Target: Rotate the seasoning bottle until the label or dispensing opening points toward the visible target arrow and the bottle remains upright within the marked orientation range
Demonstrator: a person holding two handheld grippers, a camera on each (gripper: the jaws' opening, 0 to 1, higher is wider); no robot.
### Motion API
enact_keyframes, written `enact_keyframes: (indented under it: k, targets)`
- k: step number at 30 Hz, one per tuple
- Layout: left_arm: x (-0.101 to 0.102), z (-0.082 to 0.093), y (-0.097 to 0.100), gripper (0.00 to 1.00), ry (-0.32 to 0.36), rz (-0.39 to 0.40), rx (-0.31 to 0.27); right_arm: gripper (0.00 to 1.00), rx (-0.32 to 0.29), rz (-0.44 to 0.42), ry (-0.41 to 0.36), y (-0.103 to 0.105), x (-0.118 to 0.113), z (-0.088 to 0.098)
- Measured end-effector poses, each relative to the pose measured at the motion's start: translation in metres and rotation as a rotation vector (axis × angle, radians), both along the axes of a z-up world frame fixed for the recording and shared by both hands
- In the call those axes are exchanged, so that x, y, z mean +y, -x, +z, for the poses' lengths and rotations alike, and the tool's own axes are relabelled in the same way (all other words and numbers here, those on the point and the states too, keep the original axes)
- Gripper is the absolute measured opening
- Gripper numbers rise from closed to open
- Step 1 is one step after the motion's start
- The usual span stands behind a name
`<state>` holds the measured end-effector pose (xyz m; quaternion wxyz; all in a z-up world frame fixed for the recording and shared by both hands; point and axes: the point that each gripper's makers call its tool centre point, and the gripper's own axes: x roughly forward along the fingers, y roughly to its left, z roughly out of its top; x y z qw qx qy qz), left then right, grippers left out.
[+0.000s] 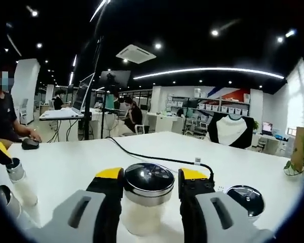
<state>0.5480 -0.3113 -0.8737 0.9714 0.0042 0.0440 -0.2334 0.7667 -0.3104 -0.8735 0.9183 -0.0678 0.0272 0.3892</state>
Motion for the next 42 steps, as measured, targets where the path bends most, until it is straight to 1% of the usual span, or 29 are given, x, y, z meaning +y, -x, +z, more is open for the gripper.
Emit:
enact_keyframes:
  k: [2,3,4,5,6,7,9,10,12,14,16,19,22,26,28,31,32,38,42]
  targets:
    - [0.0,-0.001,0.0,0.87,0.001,0.001,0.001,0.44,0.014,0.0,-0.001,-0.001,0.001,-0.005]
    - [0.0,-0.001,0.0,0.87,0.004,0.0,0.002,0.44,0.035,0.003,0.004,-0.001,0.002,-0.011]
    - [-0.001,-0.002,0.0,0.87,0.005,-0.001,0.004,0.44,0.041,0.003,-0.004,-0.002,0.002,-0.014]
    - [-0.001,-0.002,0.001,0.87,0.005,-0.002,0.005,0.44,0.049,0.004,-0.014,-0.002,0.002,-0.017]
    - [-0.002,-0.003,0.001,0.87,0.005,-0.003,0.006,0.44,0.082,0.015,-0.043,-0.002,0.004,-0.021]
    - [-0.002,-0.003,0.001,0.87,0.005,-0.002,0.008,0.44,0.089,0.032,-0.064,-0.001,0.006,-0.023]
    - [-0.002,-0.004,0.001,0.87,0.006,-0.001,0.011,0.41,0.064,0.079,-0.095,0.002,0.011,-0.02]
    - [-0.002,-0.005,0.002,0.87,0.006,0.0,0.012,0.4,0.054,0.063,-0.089,0.0,0.007,-0.021]
    - [-0.001,-0.006,0.002,0.87,0.007,0.002,0.014,0.4,0.052,0.065,-0.092,0.0,0.006,-0.02]
    - [-0.001,-0.005,0.002,0.87,0.016,0.003,0.007,0.4,0.037,0.066,-0.082,0.001,0.006,-0.018]
    - [-0.001,-0.004,0.002,0.87,0.024,0.0,0.007,0.39,0.024,0.081,-0.088,0.003,0.005,-0.018]
    - [-0.001,-0.004,0.001,0.86,0.017,0.002,0.008,0.39,0.011,0.092,-0.093,0.005,0.005,-0.016]
    - [-0.002,-0.004,0.002,0.86,0.022,0.0,0.006,0.39,0.032,0.07,-0.097,0.005,0.003,-0.016]
    - [-0.003,-0.004,0.004,0.85,0.029,-0.002,0.005,0.39,0.037,0.067,-0.111,0.007,0.002,-0.016]
    - [-0.002,-0.003,0.004,0.84,0.03,-0.002,0.001,0.39,0.009,0.08,-0.099,0.01,0.004,-0.016]
    - [0.001,-0.001,0.004,0.84,0.032,0.001,-0.004,0.39,0.003,0.081,-0.099,0.012,0.005,-0.015]
    - [0.005,0.001,0.004,0.84,0.034,0.005,-0.009,0.39,0.002,0.083,-0.098,0.013,0.005,-0.015]
    - [0.011,0.006,0.006,0.84,0.022,0.02,-0.022,0.39,0.029,0.103,-0.121,0.019,-0.001,-0.016]
    - [0.012,0.008,0.005,0.84,0.034,0.017,-0.025,0.39,0.036,0.097,-0.137,0.024,-0.007,-0.016]
